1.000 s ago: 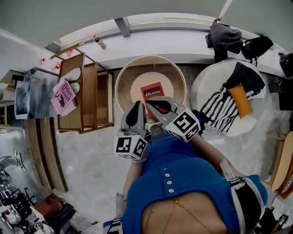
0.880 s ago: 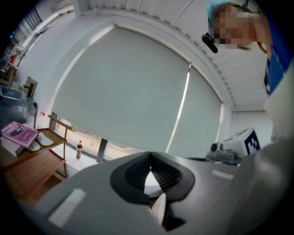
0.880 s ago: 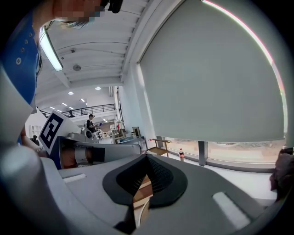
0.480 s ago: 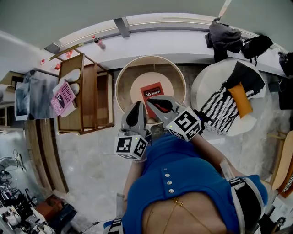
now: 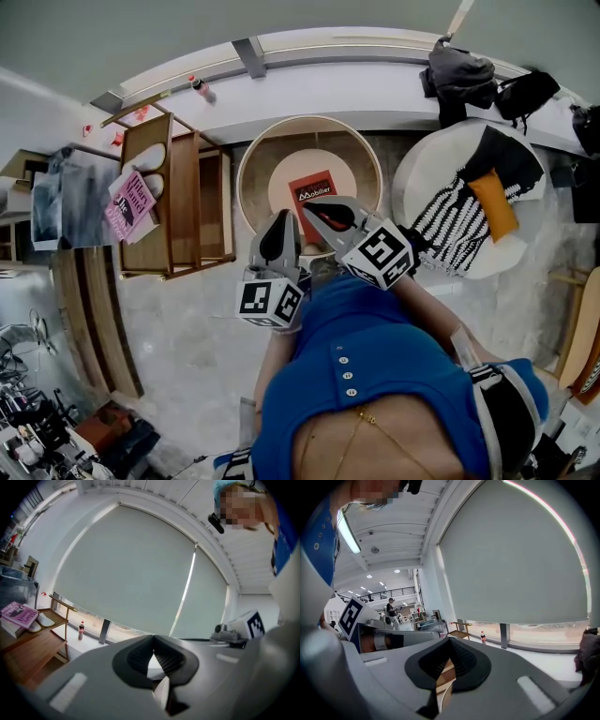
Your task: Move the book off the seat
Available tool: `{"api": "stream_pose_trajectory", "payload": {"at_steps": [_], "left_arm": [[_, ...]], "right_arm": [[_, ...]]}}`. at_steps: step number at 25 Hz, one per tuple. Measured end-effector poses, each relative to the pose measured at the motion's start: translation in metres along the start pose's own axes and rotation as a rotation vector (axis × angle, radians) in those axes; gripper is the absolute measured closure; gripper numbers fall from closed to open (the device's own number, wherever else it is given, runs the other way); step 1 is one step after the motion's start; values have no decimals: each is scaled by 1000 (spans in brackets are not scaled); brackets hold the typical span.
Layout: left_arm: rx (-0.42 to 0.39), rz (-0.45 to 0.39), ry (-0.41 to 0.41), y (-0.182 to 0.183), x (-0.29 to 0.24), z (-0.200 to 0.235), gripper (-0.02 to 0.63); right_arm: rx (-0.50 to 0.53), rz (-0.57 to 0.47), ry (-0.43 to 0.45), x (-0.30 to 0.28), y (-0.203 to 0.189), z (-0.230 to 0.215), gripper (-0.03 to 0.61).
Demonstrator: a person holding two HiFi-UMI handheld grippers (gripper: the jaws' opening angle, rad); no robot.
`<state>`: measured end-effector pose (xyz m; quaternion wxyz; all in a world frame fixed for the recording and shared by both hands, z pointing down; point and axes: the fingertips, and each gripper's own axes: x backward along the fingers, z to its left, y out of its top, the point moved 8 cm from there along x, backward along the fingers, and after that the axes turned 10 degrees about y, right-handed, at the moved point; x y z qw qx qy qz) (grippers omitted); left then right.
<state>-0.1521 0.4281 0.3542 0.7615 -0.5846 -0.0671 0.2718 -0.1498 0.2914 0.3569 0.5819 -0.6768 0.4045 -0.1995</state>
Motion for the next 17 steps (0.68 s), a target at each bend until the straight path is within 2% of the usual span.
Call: {"api": "stream_pose_trajectory", "payload": {"at_steps": [17], "left_arm": [[13,25,-6,1,-21,6,612]], "right_arm": [[-6,16,0,-10,3,-16,581]]}}
